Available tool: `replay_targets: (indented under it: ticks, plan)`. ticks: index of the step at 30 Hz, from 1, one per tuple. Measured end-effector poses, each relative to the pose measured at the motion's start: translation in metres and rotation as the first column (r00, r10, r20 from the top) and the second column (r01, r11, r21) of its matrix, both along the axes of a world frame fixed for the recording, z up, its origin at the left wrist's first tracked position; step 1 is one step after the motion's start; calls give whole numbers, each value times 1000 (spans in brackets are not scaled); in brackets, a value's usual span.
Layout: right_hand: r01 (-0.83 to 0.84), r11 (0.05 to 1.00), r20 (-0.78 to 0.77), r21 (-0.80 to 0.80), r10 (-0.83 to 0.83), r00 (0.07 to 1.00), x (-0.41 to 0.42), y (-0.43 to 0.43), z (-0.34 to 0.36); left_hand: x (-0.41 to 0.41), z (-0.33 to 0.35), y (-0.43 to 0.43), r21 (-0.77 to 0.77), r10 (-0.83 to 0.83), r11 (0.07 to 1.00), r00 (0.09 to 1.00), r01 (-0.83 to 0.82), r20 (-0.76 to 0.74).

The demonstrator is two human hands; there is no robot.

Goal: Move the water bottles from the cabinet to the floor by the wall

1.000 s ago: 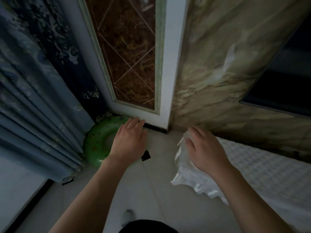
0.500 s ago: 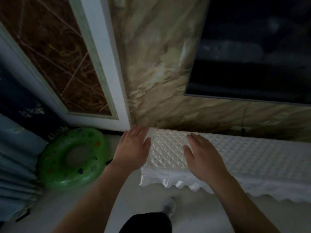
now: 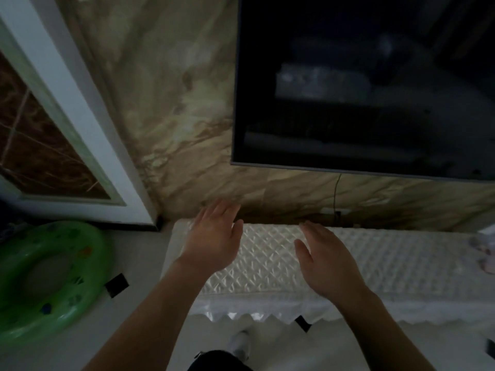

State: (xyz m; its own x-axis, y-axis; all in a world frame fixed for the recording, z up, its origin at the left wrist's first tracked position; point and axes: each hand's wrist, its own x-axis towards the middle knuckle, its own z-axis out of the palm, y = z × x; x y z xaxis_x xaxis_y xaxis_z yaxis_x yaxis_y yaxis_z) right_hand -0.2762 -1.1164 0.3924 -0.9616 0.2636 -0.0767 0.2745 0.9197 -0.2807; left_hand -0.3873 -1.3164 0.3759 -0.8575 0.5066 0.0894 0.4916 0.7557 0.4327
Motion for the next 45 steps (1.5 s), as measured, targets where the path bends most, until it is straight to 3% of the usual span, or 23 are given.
replay_targets:
  ticks: [9, 19, 26, 33, 45]
  plan:
    - [26, 998, -9, -57, -26, 1000, 8, 124, -3, 12, 6, 115, -78, -26, 997, 999, 28, 24]
    - [-236, 964, 15, -123, 240, 971, 37, 273, -13, 95, -4, 247, -124, 215, 970, 977, -211, 18]
    - [-298, 948, -7, -116, 299, 954, 67, 350, -10, 146, -1, 317, -177, 267, 950, 963, -259, 24]
    - [-300, 945, -34, -128, 298, 954, 111, 386, -9, 207, 1, 358, -148, 266, 955, 964, -259, 31]
    - [-180, 983, -105, -39, 175, 979, 270, 477, 8, 337, 3, 446, -50, 171, 985, 981, -167, 89]
